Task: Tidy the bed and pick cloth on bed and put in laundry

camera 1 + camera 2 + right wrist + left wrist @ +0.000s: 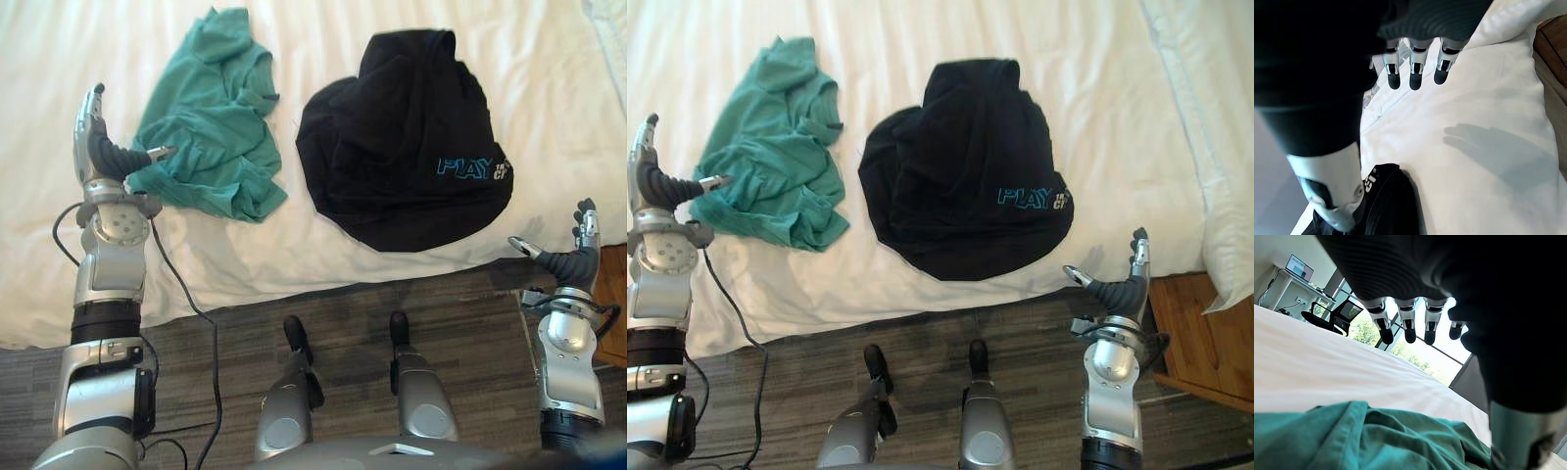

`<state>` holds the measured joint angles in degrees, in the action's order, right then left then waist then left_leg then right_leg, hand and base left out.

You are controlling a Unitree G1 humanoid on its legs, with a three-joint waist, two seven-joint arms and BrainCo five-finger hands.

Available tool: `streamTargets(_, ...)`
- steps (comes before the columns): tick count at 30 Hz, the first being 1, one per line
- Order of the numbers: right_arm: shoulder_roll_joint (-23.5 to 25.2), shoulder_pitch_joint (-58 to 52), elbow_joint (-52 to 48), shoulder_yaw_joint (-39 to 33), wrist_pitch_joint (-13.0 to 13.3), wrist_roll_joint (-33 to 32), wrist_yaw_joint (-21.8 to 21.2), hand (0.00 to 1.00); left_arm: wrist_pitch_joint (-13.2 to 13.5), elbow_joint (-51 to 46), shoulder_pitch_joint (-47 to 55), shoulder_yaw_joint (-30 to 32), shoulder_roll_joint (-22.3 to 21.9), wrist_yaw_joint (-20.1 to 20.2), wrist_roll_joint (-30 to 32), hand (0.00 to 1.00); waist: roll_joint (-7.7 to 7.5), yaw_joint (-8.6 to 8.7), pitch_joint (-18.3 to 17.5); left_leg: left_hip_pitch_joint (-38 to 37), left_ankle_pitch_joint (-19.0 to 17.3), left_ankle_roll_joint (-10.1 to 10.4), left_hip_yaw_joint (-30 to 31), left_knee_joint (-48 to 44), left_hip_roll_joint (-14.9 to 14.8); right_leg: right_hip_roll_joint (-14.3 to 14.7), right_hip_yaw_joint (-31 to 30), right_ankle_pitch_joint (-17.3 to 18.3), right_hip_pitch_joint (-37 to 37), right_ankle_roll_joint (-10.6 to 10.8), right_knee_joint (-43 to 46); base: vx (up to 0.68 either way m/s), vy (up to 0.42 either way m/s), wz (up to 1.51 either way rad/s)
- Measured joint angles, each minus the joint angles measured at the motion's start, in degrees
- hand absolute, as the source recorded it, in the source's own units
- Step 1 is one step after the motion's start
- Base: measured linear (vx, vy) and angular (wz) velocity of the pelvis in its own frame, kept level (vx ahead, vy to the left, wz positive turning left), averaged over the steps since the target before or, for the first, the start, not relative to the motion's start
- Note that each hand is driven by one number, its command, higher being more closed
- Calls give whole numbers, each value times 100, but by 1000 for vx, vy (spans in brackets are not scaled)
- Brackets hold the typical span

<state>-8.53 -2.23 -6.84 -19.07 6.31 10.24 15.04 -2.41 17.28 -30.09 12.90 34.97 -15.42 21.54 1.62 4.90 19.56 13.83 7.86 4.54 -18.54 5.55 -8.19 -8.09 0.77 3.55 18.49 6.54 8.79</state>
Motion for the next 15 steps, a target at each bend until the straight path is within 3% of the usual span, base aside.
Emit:
streamTargets(3, 318, -31, -675, 87, 43, -14, 85, 0, -112, 2, -440, -189, -45, 89, 45, 0, -82, -74, 255, 357, -123, 11, -8, -383, -87, 3, 5, -1, 228, 1, 111, 12, -6, 3)
streamTargets(10, 361, -17, -1490, 437, 188, -58, 113, 0, -184, 299, -689, -663, -557, 283, 340, 0, -111, -203, 589, 977, -701, 7, -260, -1534, -448, 46, -10, 0, 428, 1, 238, -6, -6, -5)
streamTargets(11, 356, -4, -1578, 436, 217, -62, 119, 0, -176, 279, -732, -677, -582, 279, 471, 100, -108, -240, 591, 1112, -771, 1, -293, -1699, -489, 51, -27, 0, 519, 1, 277, -7, 22, -4)
streamTargets(15, 351, 52, -1719, 459, 218, -61, 114, 0, -69, 187, -654, -979, -605, 558, 874, 100, -53, -301, 637, 1237, -897, -53, -635, -2061, -634, 42, -13, 4, 523, 6, 383, -1, 21, 2)
